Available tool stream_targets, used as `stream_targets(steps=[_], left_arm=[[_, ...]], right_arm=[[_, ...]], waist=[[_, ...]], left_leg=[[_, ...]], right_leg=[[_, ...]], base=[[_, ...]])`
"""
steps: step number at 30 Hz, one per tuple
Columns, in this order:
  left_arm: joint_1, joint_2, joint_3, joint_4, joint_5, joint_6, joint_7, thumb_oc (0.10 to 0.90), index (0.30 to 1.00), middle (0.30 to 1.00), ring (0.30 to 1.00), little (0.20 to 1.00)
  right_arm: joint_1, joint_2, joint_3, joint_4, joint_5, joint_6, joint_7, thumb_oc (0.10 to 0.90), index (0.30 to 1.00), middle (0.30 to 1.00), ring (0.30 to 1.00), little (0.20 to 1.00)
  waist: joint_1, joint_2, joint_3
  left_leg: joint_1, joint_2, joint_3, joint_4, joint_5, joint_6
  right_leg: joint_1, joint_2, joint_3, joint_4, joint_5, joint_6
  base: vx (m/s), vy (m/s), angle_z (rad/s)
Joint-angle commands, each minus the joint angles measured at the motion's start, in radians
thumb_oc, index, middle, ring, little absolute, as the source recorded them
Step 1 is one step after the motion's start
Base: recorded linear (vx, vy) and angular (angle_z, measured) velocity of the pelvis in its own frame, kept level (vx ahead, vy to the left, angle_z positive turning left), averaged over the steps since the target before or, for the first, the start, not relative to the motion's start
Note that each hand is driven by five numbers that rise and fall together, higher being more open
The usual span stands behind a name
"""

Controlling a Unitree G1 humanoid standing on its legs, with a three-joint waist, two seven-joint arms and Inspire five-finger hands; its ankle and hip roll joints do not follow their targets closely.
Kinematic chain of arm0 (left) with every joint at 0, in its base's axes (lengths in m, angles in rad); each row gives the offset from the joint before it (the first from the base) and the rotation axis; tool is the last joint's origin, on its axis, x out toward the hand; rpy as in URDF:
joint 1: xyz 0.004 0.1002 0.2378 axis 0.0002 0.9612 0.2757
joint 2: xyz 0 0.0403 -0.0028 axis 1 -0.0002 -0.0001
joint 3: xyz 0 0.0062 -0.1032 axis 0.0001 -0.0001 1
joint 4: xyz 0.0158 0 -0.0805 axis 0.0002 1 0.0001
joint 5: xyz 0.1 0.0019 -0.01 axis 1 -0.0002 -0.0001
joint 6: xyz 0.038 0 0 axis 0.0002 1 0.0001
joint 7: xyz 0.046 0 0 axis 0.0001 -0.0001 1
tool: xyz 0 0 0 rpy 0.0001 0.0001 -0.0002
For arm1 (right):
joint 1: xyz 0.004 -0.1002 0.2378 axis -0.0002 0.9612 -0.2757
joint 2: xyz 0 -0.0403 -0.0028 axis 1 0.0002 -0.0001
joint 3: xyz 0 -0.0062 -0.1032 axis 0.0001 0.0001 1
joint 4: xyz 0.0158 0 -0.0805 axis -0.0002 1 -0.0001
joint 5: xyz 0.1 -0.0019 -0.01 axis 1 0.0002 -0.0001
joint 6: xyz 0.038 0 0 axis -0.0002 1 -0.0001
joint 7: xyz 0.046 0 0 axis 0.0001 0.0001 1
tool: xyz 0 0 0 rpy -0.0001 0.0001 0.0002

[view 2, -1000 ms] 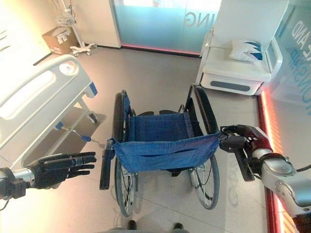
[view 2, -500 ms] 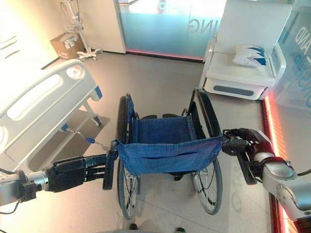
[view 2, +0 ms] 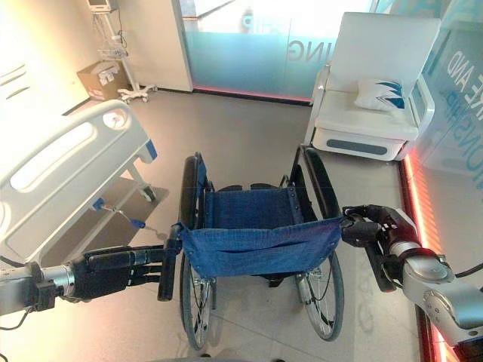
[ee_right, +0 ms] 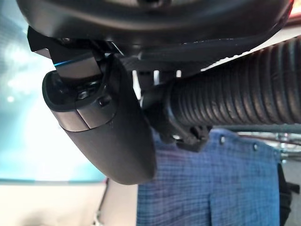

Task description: Push the wheelchair next to the bed

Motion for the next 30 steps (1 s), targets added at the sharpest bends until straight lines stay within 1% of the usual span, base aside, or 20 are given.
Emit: stream_targets(steps=[1, 2, 6, 8, 10, 13, 14, 16, 19, 21, 22, 25, 26, 27, 28, 29, 30], left_arm=[[-0.089, 0.001, -0.088, -0.117, -0.142, -0.008, -0.16, 0.8, 0.9, 0.9, 0.9, 0.9], [-0.102, -0.014, -0.119, -0.126, -0.151, -0.002, -0.204, 0.8, 0.9, 0.9, 0.9, 0.9], [-0.117, -0.008, -0.178, -0.142, -0.123, -0.016, -0.297, 0.8, 0.9, 0.9, 0.9, 0.9], [-0.121, 0.004, -0.192, -0.155, -0.15, -0.025, -0.289, 0.8, 0.9, 0.9, 0.9, 0.9], [-0.135, -0.007, -0.223, -0.159, -0.185, -0.031, -0.257, 0.8, 0.9, 0.9, 0.9, 0.9], [-0.147, -0.012, -0.237, -0.156, -0.223, -0.04, -0.234, 0.8, 0.9, 0.9, 0.9, 0.9], [-0.157, -0.025, -0.243, -0.153, -0.283, -0.045, -0.204, 0.8, 0.9, 0.9, 0.9, 0.9], [-0.17, -0.063, -0.249, -0.148, -0.353, -0.061, -0.148, 0.8, 0.9, 0.9, 0.9, 0.9], [-0.175, -0.089, -0.249, -0.15, -0.392, -0.081, -0.127, 0.8, 0.9, 0.9, 0.9, 0.9], [-0.18, -0.115, -0.245, -0.155, -0.406, -0.087, -0.137, 0.8, 0.9, 0.9, 0.9, 0.9], [-0.181, -0.129, -0.246, -0.157, -0.388, -0.085, -0.139, 0.8, 0.9, 0.9, 0.9, 0.9], [-0.184, -0.131, -0.259, -0.158, -0.341, -0.061, -0.123, 0.8, 0.9, 0.9, 0.9, 0.9], [-0.187, -0.133, -0.264, -0.157, -0.325, -0.044, -0.125, 0.8, 0.9, 0.9, 0.9, 0.9], [-0.189, -0.128, -0.273, -0.152, -0.292, -0.007, -0.131, 0.8, 0.9, 0.9, 0.9, 0.9], [-0.189, -0.126, -0.277, -0.149, -0.28, 0.001, -0.137, 0.8, 0.9, 0.9, 0.9, 0.9], [-0.196, -0.122, -0.293, -0.142, -0.213, 0.017, -0.17, 0.8, 0.9, 0.9, 0.9, 0.9], [-0.201, -0.111, -0.309, -0.139, -0.149, 0.014, -0.215, 0.8, 0.9, 0.9, 0.9, 0.9]], right_arm=[[-0.066, -0.027, 0.148, -0.116, 0.144, -0.065, 0.053, 0.4, 0.3, 0.3, 0.3, 0.3], [-0.065, -0.027, 0.16, -0.122, 0.146, -0.072, 0.041, 0.4, 0.3, 0.3, 0.3, 0.3], [-0.073, -0.031, 0.182, -0.129, 0.152, -0.082, 0.026, 0.4, 0.3, 0.3, 0.3, 0.3], [-0.074, -0.035, 0.188, -0.132, 0.156, -0.087, 0.026, 0.4, 0.3, 0.3, 0.3, 0.3], [-0.068, -0.031, 0.2, -0.136, 0.153, -0.094, 0.024, 0.4, 0.3, 0.3, 0.3, 0.3], [-0.072, -0.03, 0.207, -0.136, 0.152, -0.093, 0.022, 0.4, 0.3, 0.3, 0.3, 0.3], [-0.077, -0.028, 0.211, -0.134, 0.153, -0.093, 0.02, 0.4, 0.3, 0.3, 0.3, 0.3], [-0.08, -0.014, 0.216, -0.136, 0.144, -0.086, 0.016, 0.4, 0.3, 0.3, 0.3, 0.3], [-0.073, -0.005, 0.211, -0.138, 0.137, -0.081, 0.017, 0.4, 0.3, 0.3, 0.3, 0.3], [-0.065, 0.002, 0.203, -0.14, 0.134, -0.077, 0.018, 0.4, 0.3, 0.3, 0.3, 0.3], [-0.061, 0.009, 0.199, -0.138, 0.128, -0.075, 0.025, 0.4, 0.3, 0.3, 0.3, 0.3], [-0.065, 0.014, 0.201, -0.138, 0.124, -0.071, 0.023, 0.4, 0.3, 0.3, 0.3, 0.3], [-0.065, 0.012, 0.203, -0.137, 0.125, -0.074, 0.022, 0.4, 0.3, 0.3, 0.3, 0.3], [-0.065, 0.013, 0.205, -0.133, 0.123, -0.077, 0.022, 0.4, 0.3, 0.3, 0.3, 0.3], [-0.066, 0.013, 0.207, -0.134, 0.123, -0.077, 0.02, 0.4, 0.3, 0.3, 0.3, 0.3], [-0.071, 0.012, 0.214, -0.132, 0.126, -0.079, 0.015, 0.4, 0.3, 0.3, 0.3, 0.3], [-0.075, 0.01, 0.219, -0.13, 0.131, -0.08, 0.013, 0.4, 0.3, 0.3, 0.3, 0.3]], waist=[[-0.011, 0.01, -0.014], [-0.014, 0.01, -0.015], [-0.021, 0.012, -0.014], [-0.024, 0.013, -0.012], [-0.03, 0.012, -0.013], [-0.031, 0.011, -0.015], [-0.031, 0.01, -0.016], [-0.03, 0.008, -0.019], [-0.029, 0.006, -0.022], [-0.029, 0.003, -0.025], [-0.028, 0.002, -0.027], [-0.029, 0.0, -0.028], [-0.029, 0.0, -0.028], [-0.03, 0.001, -0.029], [-0.03, 0.001, -0.029], [-0.031, 0.001, -0.029], [-0.033, 0.001, -0.029]], left_leg=[[0.004, 0.026, 0.09, 0.01, -0.022, -0.041], [0.006, 0.026, 0.092, 0.01, -0.025, -0.04], [0.009, 0.026, 0.094, 0.01, -0.026, -0.04], [0.011, 0.027, 0.093, 0.01, -0.027, -0.04], [0.014, 0.026, 0.095, 0.01, -0.03, -0.039], [0.015, 0.025, 0.093, 0.01, -0.03, -0.04], [0.016, 0.025, 0.093, 0.01, -0.032, -0.04], [0.017, 0.024, 0.092, 0.01, -0.033, -0.04], [0.017, 0.023, 0.089, 0.01, -0.035, -0.04], [0.017, 0.022, 0.087, 0.01, -0.037, -0.039], [0.017, 0.023, 0.087, 0.01, -0.038, -0.039], [0.018, 0.024, 0.086, 0.01, -0.036, -0.039], [0.019, 0.024, 0.086, 0.01, -0.036, -0.039], [0.02, 0.023, 0.087, 0.01, -0.036, -0.038], [0.02, 0.024, 0.088, 0.01, -0.036, -0.037], [0.021, 0.023, 0.09, 0.01, -0.036, -0.036], [0.022, 0.023, 0.09, 0.01, -0.036, -0.035]], right_leg=[[-0.007, -0.023, -0.022, 0.003, -0.011, 0.048], [-0.005, -0.023, -0.021, 0.002, -0.011, 0.049], [-0.005, -0.022, -0.016, 0.003, -0.011, 0.05], [-0.004, -0.021, -0.013, 0.005, -0.011, 0.05], [-0.002, -0.021, -0.01, 0.002, -0.012, 0.052], [-0.001, -0.021, -0.007, 0.002, -0.012, 0.053], [0.0, -0.022, -0.007, 0.002, -0.013, 0.054], [0.001, -0.023, -0.007, 0.002, -0.013, 0.054], [0.002, -0.024, -0.008, 0.002, -0.013, 0.055], [0.002, -0.025, -0.009, 0.002, -0.013, 0.055], [0.003, -0.025, -0.01, 0.002, -0.013, 0.055], [0.004, -0.024, -0.012, 0.002, -0.012, 0.055], [0.005, -0.025, -0.013, 0.002, -0.013, 0.056], [0.005, -0.024, -0.013, 0.002, -0.012, 0.056], [0.005, -0.024, -0.013, 0.002, -0.012, 0.056], [0.005, -0.024, -0.013, 0.002, -0.011, 0.057], [0.006, -0.024, -0.012, 0.002, -0.011, 0.058]], base=[[0.0, 0.0, 0.0], [0.0, 0.0, 0.0], [0.0, 0.0, 0.0], [0.0, 0.0, 0.0], [0.0, 0.0, 0.0], [0.0, 0.0, 0.0], [0.0, 0.0, 0.0], [0.0, 0.0, 0.0], [0.0, 0.0, 0.01], [0.0, -0.002, 0.04], [0.0, -0.003, 0.03], [0.0, 0.0, 0.0], [0.0, 0.0, 0.0], [0.0, 0.0, 0.0], [0.0, 0.0, 0.0], [0.0, 0.0, 0.0], [0.0, 0.0, 0.0]])
